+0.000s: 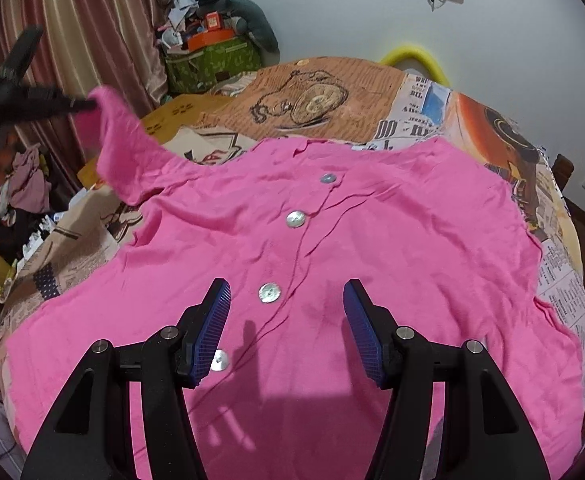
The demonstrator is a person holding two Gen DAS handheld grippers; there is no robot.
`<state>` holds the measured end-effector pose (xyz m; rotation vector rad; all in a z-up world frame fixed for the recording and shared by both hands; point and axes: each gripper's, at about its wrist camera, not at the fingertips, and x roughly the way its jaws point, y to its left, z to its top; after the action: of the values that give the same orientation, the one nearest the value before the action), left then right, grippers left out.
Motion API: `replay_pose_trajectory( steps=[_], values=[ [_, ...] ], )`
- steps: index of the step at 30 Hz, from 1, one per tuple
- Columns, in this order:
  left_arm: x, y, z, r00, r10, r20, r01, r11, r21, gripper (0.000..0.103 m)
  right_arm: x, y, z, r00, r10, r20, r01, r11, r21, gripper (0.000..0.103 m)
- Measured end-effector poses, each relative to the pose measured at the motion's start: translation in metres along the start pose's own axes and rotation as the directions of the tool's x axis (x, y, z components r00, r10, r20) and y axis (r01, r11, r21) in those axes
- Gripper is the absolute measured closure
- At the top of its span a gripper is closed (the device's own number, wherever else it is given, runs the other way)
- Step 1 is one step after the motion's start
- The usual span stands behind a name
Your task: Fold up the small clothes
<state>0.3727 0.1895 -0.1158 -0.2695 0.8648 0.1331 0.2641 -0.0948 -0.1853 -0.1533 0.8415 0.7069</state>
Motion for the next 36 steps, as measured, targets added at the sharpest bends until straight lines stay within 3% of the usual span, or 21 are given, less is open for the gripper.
replay_pose_trajectory(
  steps=[5,9,14,18,20,22,24,30,33,36],
  values=[
    [0.019,-0.081,0.028,0.997,-0.077,-0.002,0.077,0.992,0.096,0.096,-0.005,-0.022,0.002,0.999,0.021,0.041,-0.023,0.999,0.040,0.048],
    [0.052,-0.138,0.023,0.992,-0.115,-0.043,0.121,0.976,0.179,0.096,-0.004,-0.043,0.003,0.998,0.027,0.065,-0.032,0.996,0.088,0.048],
    [0.108,-0.188,-0.003,0.971,-0.162,-0.173,0.200,0.952,0.230,0.096,-0.006,-0.063,0.006,0.996,0.033,0.084,-0.044,0.990,0.134,0.048],
    [0.142,-0.215,-0.031,0.943,-0.174,-0.284,0.254,0.928,0.272,0.095,-0.005,-0.070,0.009,0.995,0.026,0.092,-0.038,0.991,0.130,0.048],
    [0.148,-0.222,-0.039,0.936,-0.156,-0.314,0.254,0.919,0.301,0.083,-0.002,-0.071,0.010,0.996,0.024,0.087,-0.035,0.991,0.130,0.048],
    [0.147,-0.222,-0.042,0.934,-0.151,-0.324,0.259,0.912,0.320,0.045,0.003,-0.073,0.011,0.997,0.025,0.078,-0.035,0.991,0.131,0.048],
    [0.137,-0.216,-0.040,0.951,-0.146,-0.274,0.238,0.910,0.340,0.034,0.009,-0.072,0.011,0.997,0.025,0.069,-0.033,0.991,0.129,0.048],
    [0.107,-0.159,-0.022,0.984,-0.098,-0.148,0.143,0.933,0.330,0.018,0.022,-0.069,0.021,0.997,0.041,0.065,-0.049,0.989,0.137,0.048],
    [0.111,-0.116,-0.020,0.994,-0.005,-0.114,0.039,0.953,0.301,0.018,0.028,-0.063,0.031,0.997,0.044,0.067,-0.052,0.991,0.121,0.048],
    [0.127,-0.078,-0.026,0.988,0.092,-0.127,-0.054,0.961,0.273,0.018,0.038,-0.054,0.046,0.997,0.045,0.063,-0.050,0.995,0.087,0.048]
  ],
)
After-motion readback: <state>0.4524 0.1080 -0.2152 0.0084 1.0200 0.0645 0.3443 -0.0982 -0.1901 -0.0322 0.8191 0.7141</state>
